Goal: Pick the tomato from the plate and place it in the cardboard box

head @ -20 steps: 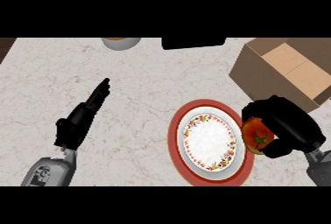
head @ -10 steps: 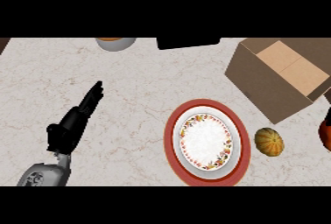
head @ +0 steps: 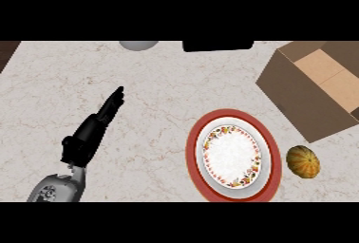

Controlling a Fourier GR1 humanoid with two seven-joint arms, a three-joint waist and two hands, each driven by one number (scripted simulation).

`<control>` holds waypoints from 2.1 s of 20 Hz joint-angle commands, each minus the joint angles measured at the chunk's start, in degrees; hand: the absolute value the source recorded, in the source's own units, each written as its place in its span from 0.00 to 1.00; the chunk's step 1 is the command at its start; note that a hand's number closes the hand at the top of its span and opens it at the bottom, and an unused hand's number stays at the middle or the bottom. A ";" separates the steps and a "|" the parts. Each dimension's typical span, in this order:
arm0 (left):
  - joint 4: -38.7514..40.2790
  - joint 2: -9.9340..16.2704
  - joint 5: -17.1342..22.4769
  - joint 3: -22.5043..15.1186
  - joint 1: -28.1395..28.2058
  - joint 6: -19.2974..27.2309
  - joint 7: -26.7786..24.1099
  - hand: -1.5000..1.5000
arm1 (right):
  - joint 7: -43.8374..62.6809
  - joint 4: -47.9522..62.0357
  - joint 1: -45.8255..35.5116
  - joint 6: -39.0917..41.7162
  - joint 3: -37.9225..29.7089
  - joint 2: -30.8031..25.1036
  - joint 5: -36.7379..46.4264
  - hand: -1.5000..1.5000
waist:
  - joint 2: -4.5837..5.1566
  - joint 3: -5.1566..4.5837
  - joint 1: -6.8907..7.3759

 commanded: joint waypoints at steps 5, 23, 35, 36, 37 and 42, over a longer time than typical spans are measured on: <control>2.30 -1.66 -1.49 -0.64 -1.85 -1.77 -1.41 0.50 | -0.15 10.63 -5.74 8.38 -2.76 -3.40 -1.24 1.00 | 0.74 -0.06 3.92; 5.75 -2.90 -2.64 1.99 -5.29 -4.78 -1.81 0.50 | 11.70 21.12 -35.52 -0.07 14.65 9.08 14.32 1.00 | 0.97 -0.05 4.91; 1.96 -4.88 -4.11 0.94 -5.29 -4.16 1.51 0.50 | 12.51 40.06 -46.22 -4.25 21.12 21.87 27.10 1.00 | 1.09 0.00 5.38; 2.17 -4.35 -2.93 1.78 -3.37 -5.01 -0.75 0.50 | 13.63 42.41 -48.06 -0.92 20.89 21.52 26.53 0.00 | 1.19 -0.02 5.80; 3.44 -4.64 -3.67 1.18 -2.69 -4.92 -2.30 0.50 | 12.65 43.54 -46.66 1.23 20.66 21.35 25.88 0.00 | 1.13 -0.02 5.20; 2.29 -5.23 -4.87 0.48 -2.20 -4.65 -2.19 0.50 | 5.04 54.26 -51.35 1.67 20.60 23.17 29.08 0.00 | 1.35 0.07 5.73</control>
